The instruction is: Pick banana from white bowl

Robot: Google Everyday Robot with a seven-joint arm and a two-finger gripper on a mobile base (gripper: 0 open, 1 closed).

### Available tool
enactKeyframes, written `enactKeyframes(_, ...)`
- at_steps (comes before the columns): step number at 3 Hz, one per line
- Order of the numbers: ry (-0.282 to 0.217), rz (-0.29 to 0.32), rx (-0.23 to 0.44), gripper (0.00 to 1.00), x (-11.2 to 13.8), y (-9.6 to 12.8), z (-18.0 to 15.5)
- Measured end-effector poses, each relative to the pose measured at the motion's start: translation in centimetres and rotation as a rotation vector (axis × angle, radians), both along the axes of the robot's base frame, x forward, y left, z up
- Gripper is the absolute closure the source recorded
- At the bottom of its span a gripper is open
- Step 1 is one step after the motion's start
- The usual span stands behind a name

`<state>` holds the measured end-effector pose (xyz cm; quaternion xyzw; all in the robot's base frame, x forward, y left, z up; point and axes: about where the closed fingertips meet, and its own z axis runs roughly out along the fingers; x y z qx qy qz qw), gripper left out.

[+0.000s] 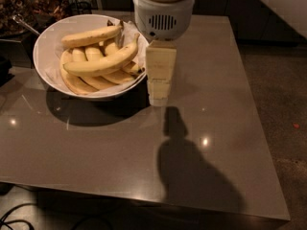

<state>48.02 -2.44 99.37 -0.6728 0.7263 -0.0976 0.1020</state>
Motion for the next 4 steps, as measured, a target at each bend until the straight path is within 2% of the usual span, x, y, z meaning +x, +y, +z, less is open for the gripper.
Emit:
enactKeyframes(1,-0.036,0.013,0.025,0.00,0.5,0.9,0.5)
enactKeyframes(2,-0.082,0.052,0.044,0.00,1.5,2.4,1.5)
enactKeyframes(3,-0.089,0.131,0.041,0.00,2.3,5.1,1.7)
enactKeyframes(4,-0.075,0.168,0.029,0.00,3.4,7.2,0.9)
